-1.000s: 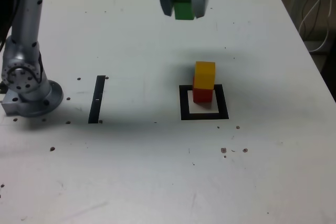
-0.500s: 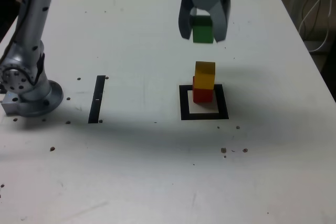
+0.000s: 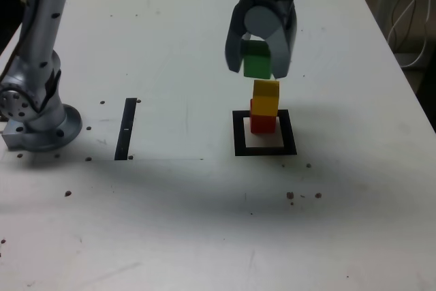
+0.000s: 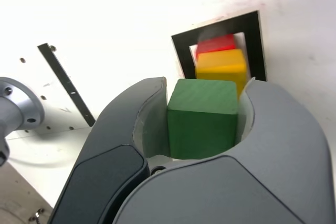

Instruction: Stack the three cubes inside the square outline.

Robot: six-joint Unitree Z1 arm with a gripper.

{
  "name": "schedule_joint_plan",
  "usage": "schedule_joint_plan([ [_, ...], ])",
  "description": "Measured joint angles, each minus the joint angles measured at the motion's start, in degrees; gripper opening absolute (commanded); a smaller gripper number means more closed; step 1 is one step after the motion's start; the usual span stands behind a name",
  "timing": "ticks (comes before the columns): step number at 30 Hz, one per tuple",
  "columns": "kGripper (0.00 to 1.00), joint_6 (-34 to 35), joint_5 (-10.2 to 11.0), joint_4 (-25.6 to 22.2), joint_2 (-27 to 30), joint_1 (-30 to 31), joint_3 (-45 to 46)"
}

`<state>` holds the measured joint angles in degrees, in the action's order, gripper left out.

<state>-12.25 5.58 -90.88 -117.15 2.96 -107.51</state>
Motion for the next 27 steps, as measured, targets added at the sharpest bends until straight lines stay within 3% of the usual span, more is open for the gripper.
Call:
schedule_joint_plan([
  [21, 0.19, 0.55, 0.46, 1.41, -3.06, 2.44, 0.15],
  [24, 0.29, 0.69, 0.59, 1.46, -3.15, 2.44, 0.14],
  [27, 0.53, 0.76, 0.63, 1.49, -3.22, 2.44, -0.36],
])
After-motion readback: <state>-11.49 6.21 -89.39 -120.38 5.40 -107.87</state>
